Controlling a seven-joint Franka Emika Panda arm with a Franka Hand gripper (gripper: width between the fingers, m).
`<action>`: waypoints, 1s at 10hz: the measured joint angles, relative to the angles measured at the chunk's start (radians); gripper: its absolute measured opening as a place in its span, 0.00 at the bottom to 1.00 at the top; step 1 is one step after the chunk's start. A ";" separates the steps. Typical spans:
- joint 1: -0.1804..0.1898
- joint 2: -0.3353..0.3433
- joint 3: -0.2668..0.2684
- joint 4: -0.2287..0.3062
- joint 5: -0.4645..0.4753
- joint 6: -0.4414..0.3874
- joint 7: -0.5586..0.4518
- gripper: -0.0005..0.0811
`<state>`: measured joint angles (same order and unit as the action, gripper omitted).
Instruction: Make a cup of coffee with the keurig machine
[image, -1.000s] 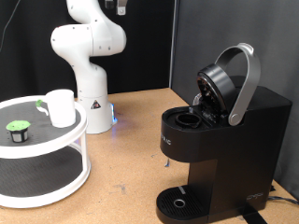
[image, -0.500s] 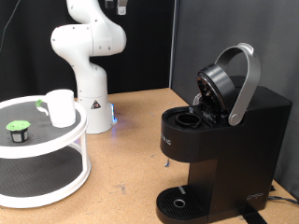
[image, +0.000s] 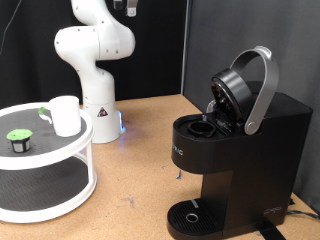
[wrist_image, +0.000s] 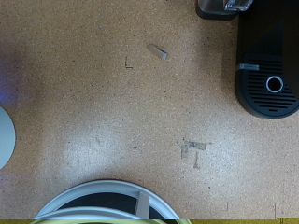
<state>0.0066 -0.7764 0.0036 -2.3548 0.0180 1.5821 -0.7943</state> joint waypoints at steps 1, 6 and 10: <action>-0.005 -0.001 -0.015 0.000 -0.005 0.000 -0.002 0.99; -0.040 -0.033 -0.122 0.000 -0.064 -0.006 -0.103 0.99; -0.045 -0.033 -0.136 -0.003 -0.090 0.000 -0.116 0.99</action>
<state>-0.0381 -0.8094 -0.1319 -2.3580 -0.0718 1.5822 -0.9101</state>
